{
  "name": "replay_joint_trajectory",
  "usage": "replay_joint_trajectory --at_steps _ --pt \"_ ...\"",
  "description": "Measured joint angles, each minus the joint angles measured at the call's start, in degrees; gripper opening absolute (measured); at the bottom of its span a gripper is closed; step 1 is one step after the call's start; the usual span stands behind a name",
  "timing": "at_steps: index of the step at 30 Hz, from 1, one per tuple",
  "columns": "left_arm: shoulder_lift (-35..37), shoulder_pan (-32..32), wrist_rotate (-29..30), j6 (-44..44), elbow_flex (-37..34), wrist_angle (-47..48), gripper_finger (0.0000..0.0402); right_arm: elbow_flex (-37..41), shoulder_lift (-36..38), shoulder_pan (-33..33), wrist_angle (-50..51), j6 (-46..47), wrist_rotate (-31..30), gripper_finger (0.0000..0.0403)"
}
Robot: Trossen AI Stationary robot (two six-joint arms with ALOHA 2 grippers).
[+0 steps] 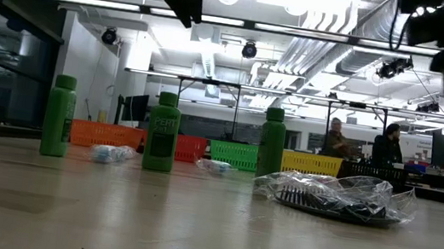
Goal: Pick & Place Travel size toiletries
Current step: Put the green shampoo into the green bin
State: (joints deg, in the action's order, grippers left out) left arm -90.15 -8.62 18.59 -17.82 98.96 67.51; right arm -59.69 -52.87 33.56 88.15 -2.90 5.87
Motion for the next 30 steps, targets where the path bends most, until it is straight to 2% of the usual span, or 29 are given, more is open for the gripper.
replay_joint_trajectory --at_steps 6,14,20,24,27,30 --pt "0.00 0.00 0.00 -0.34 0.00 -0.04 0.0202 6.75 5.36 -8.33 0.30 6.44 3.13 0.0173" --pt "0.00 0.02 -0.02 -0.92 0.00 -0.07 0.0202 14.49 7.31 -21.48 -4.01 11.91 7.46 0.0173" --pt "0.00 0.02 -0.04 -0.46 0.00 -0.07 0.0202 14.83 5.32 -30.55 -9.54 13.89 7.89 0.0173" --pt "0.00 0.02 -0.04 -0.01 -0.01 -0.07 0.0202 14.80 3.07 -35.75 -18.91 18.21 9.61 0.0173" --pt "0.00 0.02 -0.07 -0.01 0.00 0.04 0.0202 14.76 0.74 -39.29 -24.55 24.85 8.00 0.0173" --pt "0.00 0.02 -0.07 -0.01 0.00 0.54 0.0202 14.76 -1.79 -41.67 -25.35 34.35 4.30 0.0173"
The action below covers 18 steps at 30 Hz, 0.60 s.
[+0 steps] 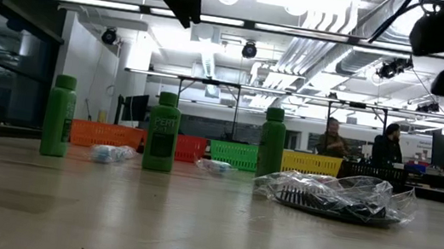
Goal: Pick & Place Travel size toiletries
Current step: Put the green shampoo into the green bin
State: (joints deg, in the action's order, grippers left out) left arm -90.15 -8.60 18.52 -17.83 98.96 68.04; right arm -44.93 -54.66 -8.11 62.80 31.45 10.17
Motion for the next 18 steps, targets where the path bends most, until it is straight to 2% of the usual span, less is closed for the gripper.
replay_joint_trajectory --at_steps 4,8,10,15,18 --pt "-0.02 0.00 -0.02 0.00 0.00 0.04 0.0202 -0.72 -2.81 -0.57 -0.39 11.91 1.37 0.0173" --pt "-0.02 0.00 -0.04 0.00 0.00 0.17 0.0202 -4.00 -6.77 1.71 -0.48 18.47 6.68 0.0173" --pt "-0.02 0.00 -0.04 -0.06 -0.02 0.38 0.0202 -6.45 -8.83 2.25 -0.56 17.07 7.50 0.0173" --pt "-0.02 0.00 -0.09 -2.31 0.00 2.00 0.0202 -11.87 -15.53 2.09 -0.46 5.79 8.17 0.0173" --pt "-0.02 0.00 -0.09 -2.59 0.00 3.86 0.0202 -13.51 -19.93 1.56 0.73 3.19 7.92 0.0173"
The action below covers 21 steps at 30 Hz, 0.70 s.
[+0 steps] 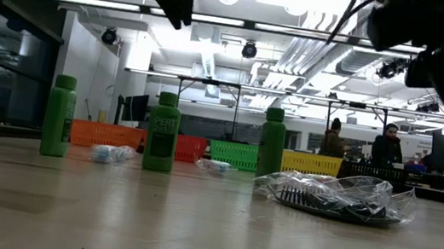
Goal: Pick & Place Travel size toiletries
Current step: Put the green shampoo into the green bin
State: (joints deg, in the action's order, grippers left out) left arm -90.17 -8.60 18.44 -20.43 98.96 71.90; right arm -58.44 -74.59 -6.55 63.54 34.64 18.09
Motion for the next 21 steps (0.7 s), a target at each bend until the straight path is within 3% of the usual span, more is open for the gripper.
replay_joint_trajectory --at_steps 3,7,11,15,21 --pt "0.00 0.00 0.00 -0.30 0.00 1.57 0.0202 -0.24 -2.57 -2.19 3.44 6.37 -1.52 0.0173" --pt "0.00 0.00 0.02 0.14 0.00 4.52 0.0202 -0.26 -2.86 -6.34 5.35 26.35 -3.05 0.0173" --pt "0.00 0.00 0.13 3.63 -0.01 5.68 0.0202 -3.14 -2.12 -9.67 5.10 48.62 -10.62 0.0173" --pt "0.00 0.00 0.17 8.15 0.00 5.59 0.0202 -8.00 -2.05 -12.12 9.02 62.66 -19.95 0.0173" --pt "0.00 -0.02 0.20 11.67 0.00 5.63 0.0202 -9.00 -3.07 -21.28 9.38 82.92 -22.78 0.0173"
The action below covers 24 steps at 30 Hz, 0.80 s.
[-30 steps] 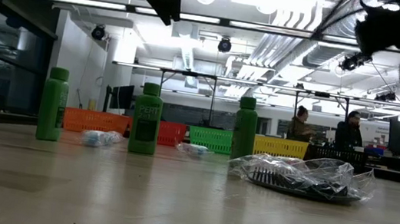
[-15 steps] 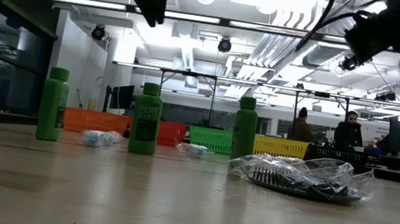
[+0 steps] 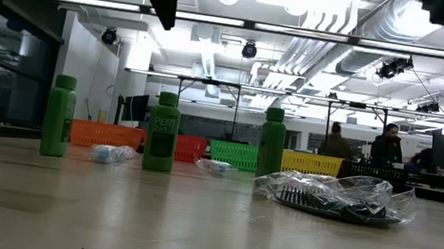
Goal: Pick & Place Travel size toiletries
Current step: Put the green shampoo into the green bin
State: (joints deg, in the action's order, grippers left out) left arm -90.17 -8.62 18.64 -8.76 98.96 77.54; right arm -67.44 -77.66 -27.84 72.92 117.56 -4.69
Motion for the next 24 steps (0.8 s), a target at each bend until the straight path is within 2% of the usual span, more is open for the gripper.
replay_joint_trajectory --at_steps 7,12,18,24 --pt "0.00 0.00 -0.22 -0.54 0.00 0.00 0.0202 0.02 -4.31 -9.96 -2.04 18.10 -1.05 0.0173" --pt "0.00 0.00 -0.31 0.29 -0.01 -0.13 0.0202 0.02 -8.56 -12.36 -4.91 17.14 0.52 0.0173" --pt "0.00 0.00 -0.40 2.62 0.00 -0.87 0.0202 0.06 -13.15 -13.53 -0.26 11.51 0.14 0.0173" --pt "0.00 0.00 -0.55 2.74 0.00 -0.68 0.0202 0.08 -17.05 -13.49 -4.37 13.58 0.56 0.0173"
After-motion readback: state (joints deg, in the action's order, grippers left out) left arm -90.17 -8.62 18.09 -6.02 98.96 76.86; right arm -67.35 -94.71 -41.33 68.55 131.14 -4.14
